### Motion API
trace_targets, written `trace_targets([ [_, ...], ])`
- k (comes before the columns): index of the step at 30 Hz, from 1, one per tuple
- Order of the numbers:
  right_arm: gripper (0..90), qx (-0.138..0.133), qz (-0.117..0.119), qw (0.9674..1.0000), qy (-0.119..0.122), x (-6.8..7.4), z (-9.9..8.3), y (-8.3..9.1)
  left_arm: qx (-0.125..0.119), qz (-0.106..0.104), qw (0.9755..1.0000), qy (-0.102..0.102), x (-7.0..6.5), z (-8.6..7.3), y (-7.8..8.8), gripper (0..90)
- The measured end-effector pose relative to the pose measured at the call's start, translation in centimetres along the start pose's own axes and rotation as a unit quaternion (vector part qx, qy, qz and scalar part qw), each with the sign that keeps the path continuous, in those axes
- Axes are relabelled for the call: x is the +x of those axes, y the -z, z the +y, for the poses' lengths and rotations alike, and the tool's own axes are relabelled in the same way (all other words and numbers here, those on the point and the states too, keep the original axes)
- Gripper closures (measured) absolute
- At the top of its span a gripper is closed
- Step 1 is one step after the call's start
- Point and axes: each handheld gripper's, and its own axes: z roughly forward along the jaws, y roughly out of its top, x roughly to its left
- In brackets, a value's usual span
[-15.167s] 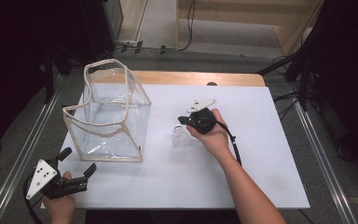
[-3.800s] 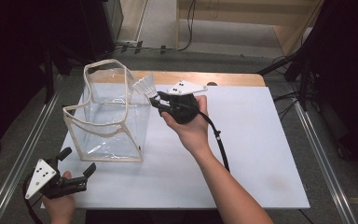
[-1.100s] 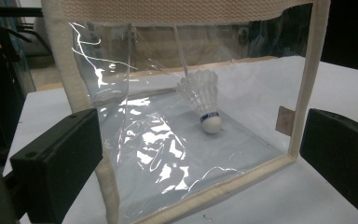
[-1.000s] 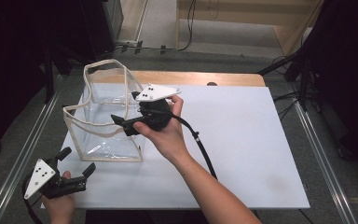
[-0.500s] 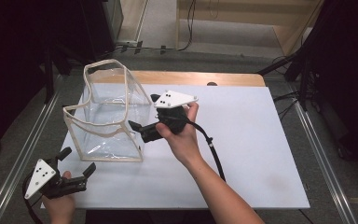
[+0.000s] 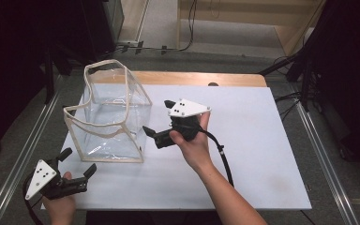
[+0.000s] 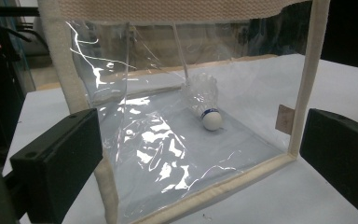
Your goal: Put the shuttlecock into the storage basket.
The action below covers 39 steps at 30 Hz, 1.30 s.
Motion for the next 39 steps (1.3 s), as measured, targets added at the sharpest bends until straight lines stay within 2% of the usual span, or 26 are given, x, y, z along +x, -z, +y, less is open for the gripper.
trace_targets([
  [15, 0.0, 0.004, -0.012, 0.9998, -0.013, -0.8, -2.8, 1.3, 0.001, 0.000, 1.0000, -0.001, 0.0, 0.0, 0.0, 0.0],
  [39, 0.0, 0.008, -0.041, 0.9983, -0.041, -2.8, -7.3, 4.3, 0.002, 0.000, 1.0000, -0.002, -0.1, 0.0, 0.0, 0.0],
])
